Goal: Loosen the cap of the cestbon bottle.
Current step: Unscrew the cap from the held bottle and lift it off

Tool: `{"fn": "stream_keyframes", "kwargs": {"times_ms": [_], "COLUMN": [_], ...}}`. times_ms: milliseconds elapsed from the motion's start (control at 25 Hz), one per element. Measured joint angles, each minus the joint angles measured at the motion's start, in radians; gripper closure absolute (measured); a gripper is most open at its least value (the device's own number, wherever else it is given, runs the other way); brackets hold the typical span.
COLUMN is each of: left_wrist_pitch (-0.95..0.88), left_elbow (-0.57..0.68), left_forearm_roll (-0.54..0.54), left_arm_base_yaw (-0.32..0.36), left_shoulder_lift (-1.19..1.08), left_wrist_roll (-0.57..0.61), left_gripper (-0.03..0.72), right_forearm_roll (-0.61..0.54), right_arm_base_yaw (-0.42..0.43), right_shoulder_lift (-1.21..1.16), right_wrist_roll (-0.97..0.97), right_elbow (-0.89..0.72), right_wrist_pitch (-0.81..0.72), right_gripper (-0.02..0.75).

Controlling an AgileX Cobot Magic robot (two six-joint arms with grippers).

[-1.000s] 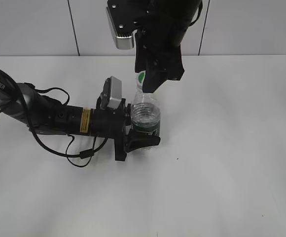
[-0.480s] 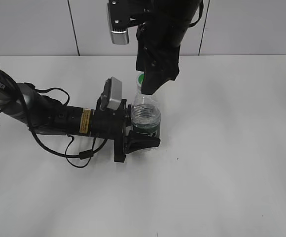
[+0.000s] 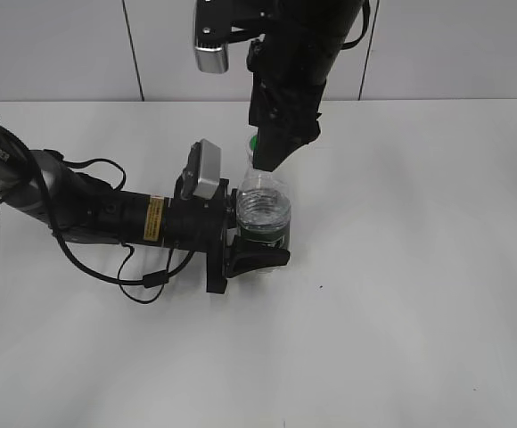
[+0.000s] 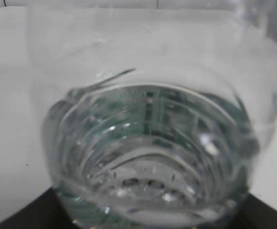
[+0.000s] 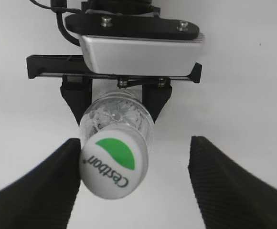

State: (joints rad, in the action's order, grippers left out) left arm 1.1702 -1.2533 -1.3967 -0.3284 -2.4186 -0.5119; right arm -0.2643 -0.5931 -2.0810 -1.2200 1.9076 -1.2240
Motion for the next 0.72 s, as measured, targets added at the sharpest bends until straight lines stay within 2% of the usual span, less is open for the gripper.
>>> {"fn": "stream_keyframes", "kwargs": {"times_ms": [200,720], "left_wrist_pitch": [0.001,0.001], "left_elbow": [0.0,0.0], "left_forearm_roll": [-0.001,-0.002], "left_arm_base_yaw": [0.0,0.0], "left_shoulder_lift": [0.0,0.0], "left_wrist_roll": [0.0,0.0], "left_gripper": [0.284,0.284], "right_forearm_roll": [0.002,-0.03], "right_arm_base_yaw": [0.0,0.0], "right_shoulder_lift": [0.0,0.038], "right_wrist_roll": [0.024,0.097], "right_elbow": [0.0,0.0], "right_wrist_pitch": [0.001,0.002], "right_gripper": [0.171,0.169]}}
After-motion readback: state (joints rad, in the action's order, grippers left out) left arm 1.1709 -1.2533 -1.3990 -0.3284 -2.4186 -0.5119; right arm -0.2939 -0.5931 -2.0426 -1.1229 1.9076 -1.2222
